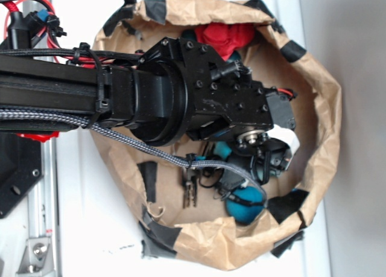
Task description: Grab the blue cloth.
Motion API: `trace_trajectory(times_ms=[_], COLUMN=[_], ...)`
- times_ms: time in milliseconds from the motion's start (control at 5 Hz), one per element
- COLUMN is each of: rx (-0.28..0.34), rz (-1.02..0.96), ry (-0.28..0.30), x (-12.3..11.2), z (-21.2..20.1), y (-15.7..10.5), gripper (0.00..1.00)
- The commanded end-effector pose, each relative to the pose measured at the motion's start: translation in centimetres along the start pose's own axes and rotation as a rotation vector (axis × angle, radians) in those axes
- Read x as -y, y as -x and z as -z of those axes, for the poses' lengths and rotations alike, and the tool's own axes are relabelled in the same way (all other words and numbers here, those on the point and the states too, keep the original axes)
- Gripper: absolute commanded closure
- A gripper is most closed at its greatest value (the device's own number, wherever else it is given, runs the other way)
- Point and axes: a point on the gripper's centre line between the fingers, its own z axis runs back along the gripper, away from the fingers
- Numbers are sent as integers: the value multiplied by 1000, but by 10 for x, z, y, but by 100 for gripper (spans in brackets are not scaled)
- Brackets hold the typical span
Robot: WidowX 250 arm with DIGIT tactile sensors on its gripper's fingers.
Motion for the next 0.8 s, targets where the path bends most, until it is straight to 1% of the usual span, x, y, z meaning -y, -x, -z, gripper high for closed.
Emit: trace_trajectory(times_ms=[0,200,400,600], rx=[63,23,-57,-120], rz=[-170,-300,-388,-451], ry=[-87,-37,-23,-23], x=[-8,-14,-12,-8], z=[-74,-124,-167,-169], y=[-7,-8,-15,-19], gripper=[100,100,100,100])
